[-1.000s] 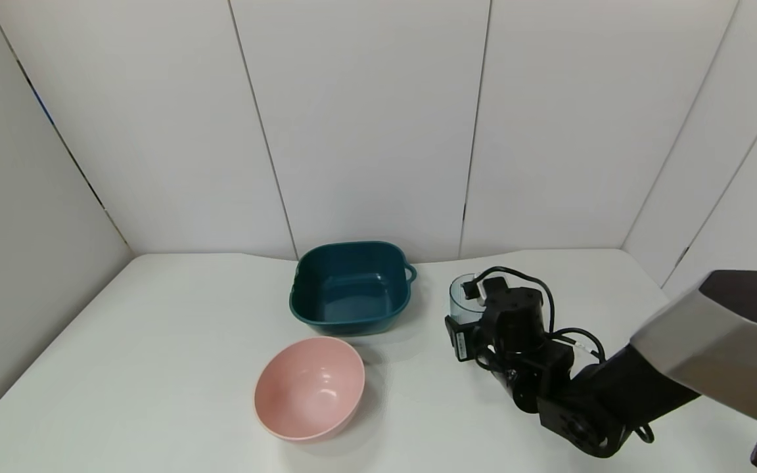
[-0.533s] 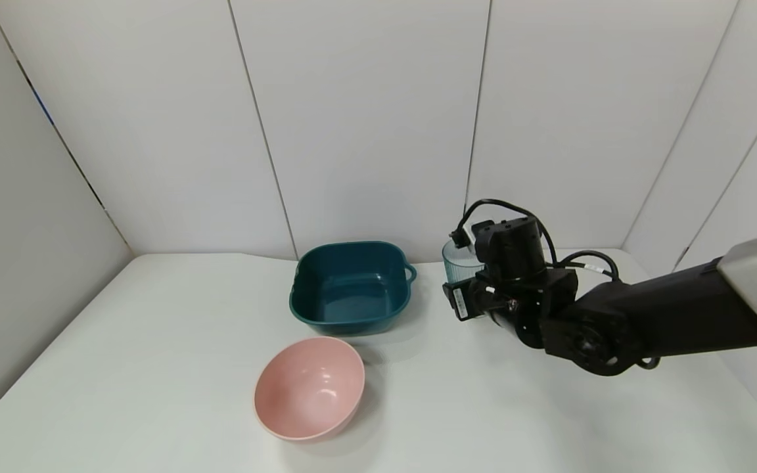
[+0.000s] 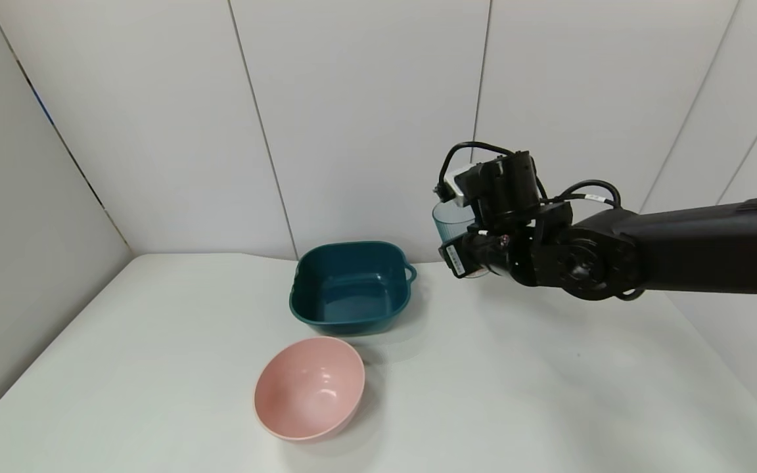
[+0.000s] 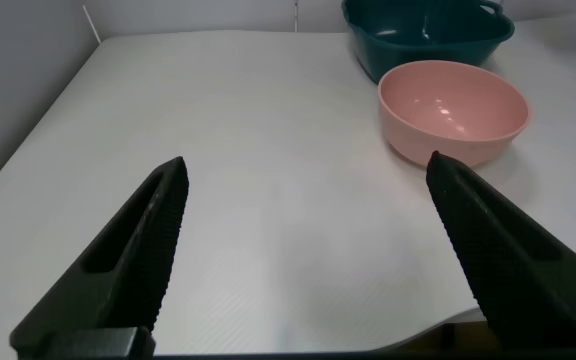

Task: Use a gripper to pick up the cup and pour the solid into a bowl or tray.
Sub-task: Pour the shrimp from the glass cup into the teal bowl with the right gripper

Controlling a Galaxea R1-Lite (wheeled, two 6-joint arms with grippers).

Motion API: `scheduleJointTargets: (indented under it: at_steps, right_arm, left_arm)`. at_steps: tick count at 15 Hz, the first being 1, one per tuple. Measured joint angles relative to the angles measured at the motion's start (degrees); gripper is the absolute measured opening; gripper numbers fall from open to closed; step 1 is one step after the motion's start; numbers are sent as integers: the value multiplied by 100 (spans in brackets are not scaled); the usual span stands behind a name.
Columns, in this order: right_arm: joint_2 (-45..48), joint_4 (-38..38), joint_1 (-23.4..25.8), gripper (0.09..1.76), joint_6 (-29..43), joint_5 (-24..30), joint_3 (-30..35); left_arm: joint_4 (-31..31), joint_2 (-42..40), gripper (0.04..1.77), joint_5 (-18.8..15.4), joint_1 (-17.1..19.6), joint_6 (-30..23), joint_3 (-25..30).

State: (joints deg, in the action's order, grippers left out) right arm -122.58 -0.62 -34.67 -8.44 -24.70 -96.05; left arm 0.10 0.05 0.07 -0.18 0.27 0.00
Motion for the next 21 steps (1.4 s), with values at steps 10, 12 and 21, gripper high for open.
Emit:
scheduleJointTargets:
  at_steps: [10,12,21]
  right_arm:
    - [-802,1751,-212,133,-536,-451,-1831]
    - [-881,1774,-347,133,-647,-536,-1836]
    - [-1209,1751,-761,133,-1998,-1276,-1840]
  left_arm:
    - [0,0,172,-2,0,0,0]
    - [0,0,172,-2,0,-2,0]
    - [0,0,172,0,-2,-2,0]
